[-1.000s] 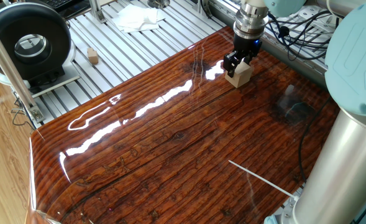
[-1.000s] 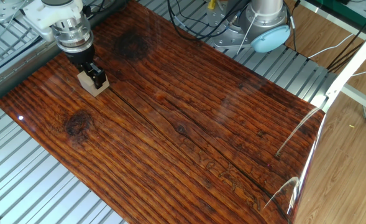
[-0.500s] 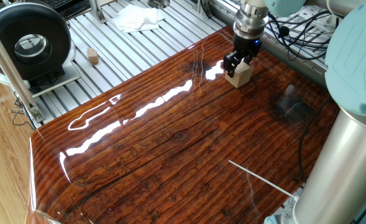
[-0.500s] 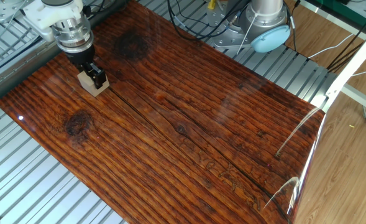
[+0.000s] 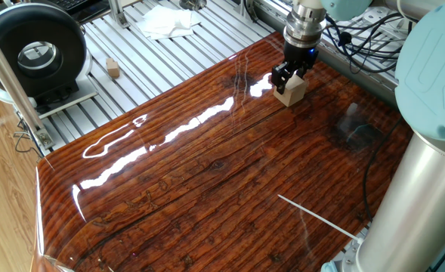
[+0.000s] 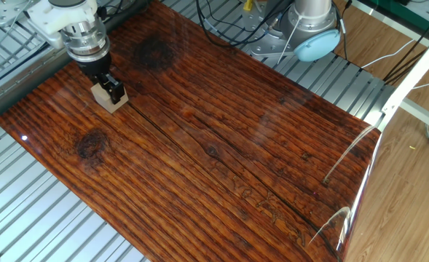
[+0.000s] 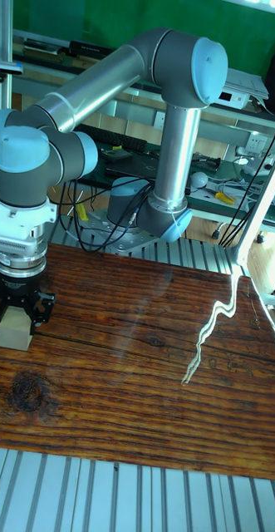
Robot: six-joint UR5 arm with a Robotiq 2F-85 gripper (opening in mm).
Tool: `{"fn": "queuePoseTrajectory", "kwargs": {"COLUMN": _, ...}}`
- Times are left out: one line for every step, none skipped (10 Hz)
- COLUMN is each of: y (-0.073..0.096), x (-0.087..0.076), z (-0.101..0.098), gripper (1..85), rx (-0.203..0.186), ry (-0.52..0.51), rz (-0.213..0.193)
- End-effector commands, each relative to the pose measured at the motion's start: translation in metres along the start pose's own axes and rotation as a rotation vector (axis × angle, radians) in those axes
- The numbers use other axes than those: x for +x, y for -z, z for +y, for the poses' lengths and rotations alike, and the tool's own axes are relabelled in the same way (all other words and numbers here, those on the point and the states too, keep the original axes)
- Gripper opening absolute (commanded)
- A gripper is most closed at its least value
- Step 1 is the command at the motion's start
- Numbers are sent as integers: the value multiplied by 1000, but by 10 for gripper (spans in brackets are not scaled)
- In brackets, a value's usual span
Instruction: Hold a small block with the gripper and sweep it from left to right on the table
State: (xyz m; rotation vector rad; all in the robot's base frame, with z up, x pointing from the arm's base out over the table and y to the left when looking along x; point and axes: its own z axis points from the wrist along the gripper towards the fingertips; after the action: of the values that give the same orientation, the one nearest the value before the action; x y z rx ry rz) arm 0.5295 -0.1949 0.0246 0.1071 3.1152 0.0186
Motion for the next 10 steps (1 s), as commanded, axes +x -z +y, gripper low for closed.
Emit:
{"fn": "queuePoseTrajectory", "kwargs": {"y": 1, "x": -1, "z": 2, "gripper": 10, "rx": -13, "ry": -7, "rz": -5}}
{"fn": "queuePoseTrajectory", "kwargs": {"y": 1, "x": -1, "z": 2, "gripper": 10, "rx": -13, "ry": -9, "rz": -5}}
{"fn": "queuePoseTrajectory", "kwargs": {"y": 1, "x": -1, "z": 4, "gripper": 10, "rx": -16, "ry": -11, "rz": -5}}
{"fn": "queuePoseTrajectory", "kwargs": {"y": 1, "x": -2, "z": 5, "gripper": 10, "rx": -19, "ry": -11, "rz": -5}}
{"fn": "queuePoseTrajectory", "kwargs": {"y": 1, "x": -2, "z": 5, "gripper": 10, "rx": -19, "ry": -12, "rz": -5}}
{"fn": "queuePoseTrajectory", "kwargs": {"y": 1, "x": -2, "z": 5, "gripper": 10, "rx": -19, "ry": -12, "rz": -5}}
{"fn": "queuePoseTrajectory", "kwargs": {"y": 1, "x": -2, "z": 5, "gripper": 10, "rx": -19, "ry": -12, "rz": -5}}
{"fn": "queuePoseTrajectory", "kwargs": {"y": 1, "x": -1, "z": 5, "gripper": 10, "rx": -19, "ry": -12, "rz": -5}}
{"fn": "queuePoseTrajectory", "kwargs": {"y": 1, "x": -1, "z": 5, "gripper": 10, "rx": -19, "ry": -12, "rz": -5}}
{"fn": "queuePoseTrajectory", "kwargs": {"y": 1, "x": -1, "z": 6, "gripper": 10, "rx": -21, "ry": -12, "rz": -4}}
